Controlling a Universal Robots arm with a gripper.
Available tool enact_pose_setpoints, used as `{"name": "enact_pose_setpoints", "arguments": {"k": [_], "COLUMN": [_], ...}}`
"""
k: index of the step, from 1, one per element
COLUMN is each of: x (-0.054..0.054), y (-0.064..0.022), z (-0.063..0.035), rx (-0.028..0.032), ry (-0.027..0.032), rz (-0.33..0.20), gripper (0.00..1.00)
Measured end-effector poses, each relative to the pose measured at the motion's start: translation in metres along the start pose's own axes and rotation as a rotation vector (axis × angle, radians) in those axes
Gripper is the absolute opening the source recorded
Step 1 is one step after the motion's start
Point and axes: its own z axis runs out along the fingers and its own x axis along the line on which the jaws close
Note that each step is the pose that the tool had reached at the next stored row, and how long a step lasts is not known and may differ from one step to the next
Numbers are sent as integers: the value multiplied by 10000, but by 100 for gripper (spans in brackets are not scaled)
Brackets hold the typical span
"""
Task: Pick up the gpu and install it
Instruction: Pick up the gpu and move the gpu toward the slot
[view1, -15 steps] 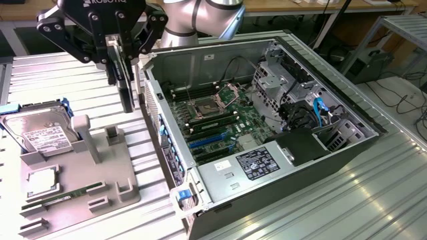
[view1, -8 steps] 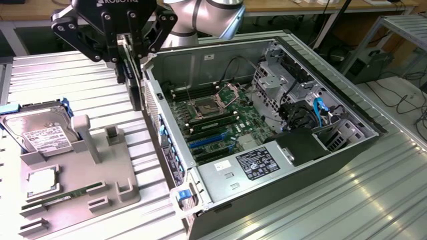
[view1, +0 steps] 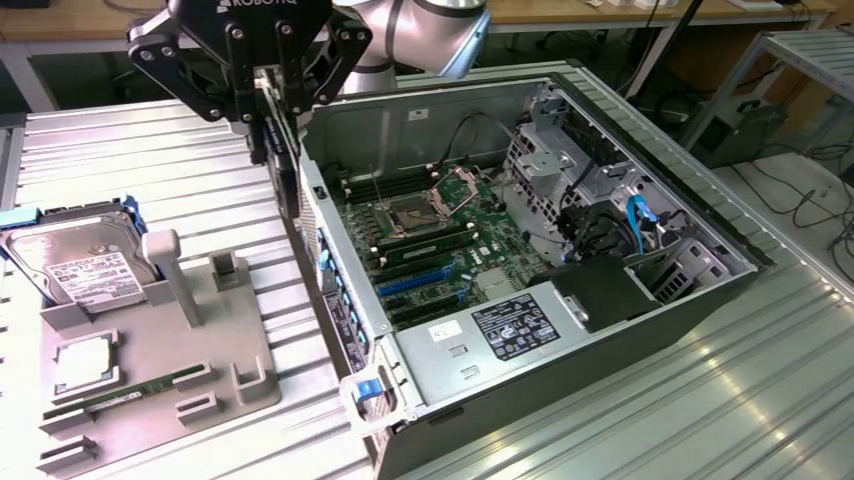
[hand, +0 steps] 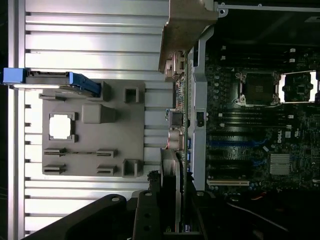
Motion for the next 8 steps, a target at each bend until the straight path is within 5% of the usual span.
{"name": "enact_pose_setpoints", "arguments": {"k": [8], "x": [-144], "y": [-3], "z": [4], "rx": [0], "ry": [0], "rz": [0], "gripper": [28]}}
